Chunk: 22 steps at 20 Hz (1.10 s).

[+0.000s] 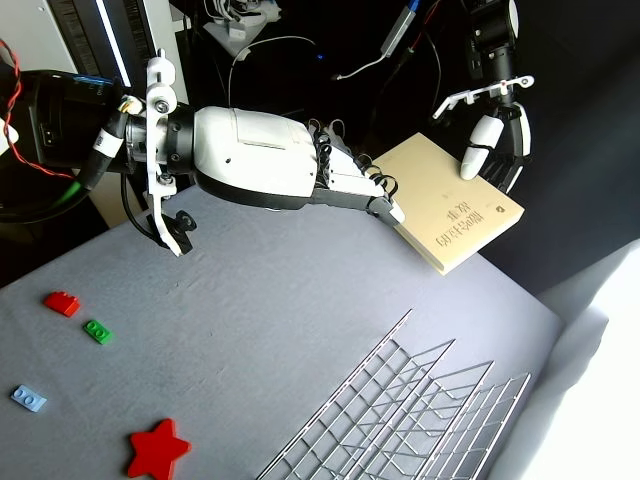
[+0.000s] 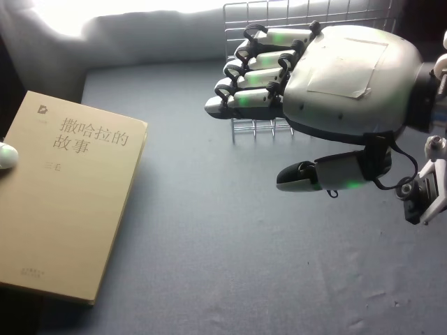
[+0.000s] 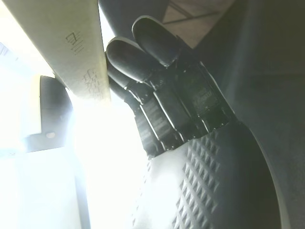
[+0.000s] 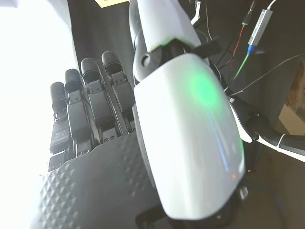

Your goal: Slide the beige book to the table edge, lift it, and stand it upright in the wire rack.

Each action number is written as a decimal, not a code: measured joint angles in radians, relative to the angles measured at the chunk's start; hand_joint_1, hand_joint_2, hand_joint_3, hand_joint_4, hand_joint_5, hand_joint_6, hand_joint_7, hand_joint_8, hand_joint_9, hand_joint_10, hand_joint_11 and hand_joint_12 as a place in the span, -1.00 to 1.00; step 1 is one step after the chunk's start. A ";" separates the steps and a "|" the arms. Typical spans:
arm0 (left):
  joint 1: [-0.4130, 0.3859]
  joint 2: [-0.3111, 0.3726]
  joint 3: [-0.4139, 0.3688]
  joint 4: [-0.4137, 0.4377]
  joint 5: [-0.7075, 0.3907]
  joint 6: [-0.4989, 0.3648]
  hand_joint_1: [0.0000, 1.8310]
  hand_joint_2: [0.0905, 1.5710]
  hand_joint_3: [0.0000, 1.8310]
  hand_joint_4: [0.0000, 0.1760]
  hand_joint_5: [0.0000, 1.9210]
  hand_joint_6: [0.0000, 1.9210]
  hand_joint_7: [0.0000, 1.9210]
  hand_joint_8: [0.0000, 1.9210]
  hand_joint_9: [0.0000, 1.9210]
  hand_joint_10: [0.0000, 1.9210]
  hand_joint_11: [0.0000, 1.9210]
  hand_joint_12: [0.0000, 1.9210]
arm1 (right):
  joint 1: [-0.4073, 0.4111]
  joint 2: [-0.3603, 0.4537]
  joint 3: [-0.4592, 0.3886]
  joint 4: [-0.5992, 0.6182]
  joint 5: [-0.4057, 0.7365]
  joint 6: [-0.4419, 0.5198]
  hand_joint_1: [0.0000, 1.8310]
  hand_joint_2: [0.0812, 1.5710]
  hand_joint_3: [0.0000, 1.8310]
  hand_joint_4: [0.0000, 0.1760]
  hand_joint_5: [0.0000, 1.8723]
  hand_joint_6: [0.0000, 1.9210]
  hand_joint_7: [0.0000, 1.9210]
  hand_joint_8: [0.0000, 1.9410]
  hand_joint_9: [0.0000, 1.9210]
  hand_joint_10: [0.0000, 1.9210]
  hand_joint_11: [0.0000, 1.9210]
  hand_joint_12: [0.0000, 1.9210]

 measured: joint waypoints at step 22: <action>0.000 0.000 0.000 -0.002 0.000 -0.012 0.51 0.39 -1.00 -1.00 -0.12 0.02 0.02 0.02 0.01 0.29 -0.13 0.38 | 0.000 0.000 0.000 0.000 0.001 0.000 -0.08 0.34 -1.00 -1.00 -0.65 -1.00 -0.67 -1.00 -0.76 -0.99 -1.00 -0.52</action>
